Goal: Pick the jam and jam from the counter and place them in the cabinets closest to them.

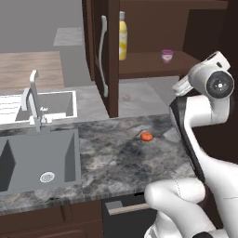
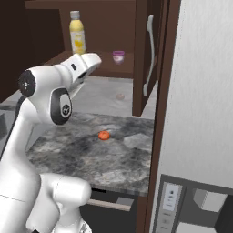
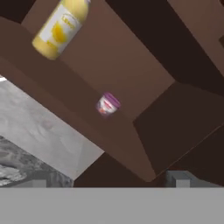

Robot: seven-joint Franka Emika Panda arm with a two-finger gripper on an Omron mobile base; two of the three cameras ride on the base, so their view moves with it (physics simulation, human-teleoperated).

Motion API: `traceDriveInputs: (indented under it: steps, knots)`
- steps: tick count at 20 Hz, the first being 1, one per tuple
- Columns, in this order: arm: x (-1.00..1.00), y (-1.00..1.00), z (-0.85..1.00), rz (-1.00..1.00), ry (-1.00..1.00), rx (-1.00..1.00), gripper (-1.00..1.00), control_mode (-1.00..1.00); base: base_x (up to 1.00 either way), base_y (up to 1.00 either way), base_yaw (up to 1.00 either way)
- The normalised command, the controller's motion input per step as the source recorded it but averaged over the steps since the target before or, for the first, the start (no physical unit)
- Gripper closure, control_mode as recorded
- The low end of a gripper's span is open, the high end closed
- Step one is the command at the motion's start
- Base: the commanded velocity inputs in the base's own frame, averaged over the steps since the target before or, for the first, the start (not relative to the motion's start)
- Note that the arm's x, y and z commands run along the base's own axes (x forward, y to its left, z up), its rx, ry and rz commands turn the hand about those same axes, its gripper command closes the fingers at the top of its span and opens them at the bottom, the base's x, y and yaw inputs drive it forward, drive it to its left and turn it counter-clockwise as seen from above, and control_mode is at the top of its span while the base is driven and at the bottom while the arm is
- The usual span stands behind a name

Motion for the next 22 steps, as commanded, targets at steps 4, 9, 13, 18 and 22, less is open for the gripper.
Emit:
traceDriveInputs:
  steps: [4,9,13,18,22]
  knots:
    - [-0.88,0.03,-0.20,0.15,0.00,0.01,-1.00,-1.00,0.00,0.00,0.00]
    - [-0.66,0.10,-0.04,0.13,0.14,0.03,-1.00,-1.00,0.00,0.00,0.00]
    - [-0.18,0.07,0.00,0.06,0.18,0.02,-1.00,-1.00,0.00,0.00,0.00]
    - [0.00,0.02,0.00,0.00,0.10,0.00,-1.00,-1.00,0.00,0.00,0.00]
    - [0.00,0.08,0.00,-0.02,0.41,0.00,-1.00,-1.00,0.00,0.00,0.00]
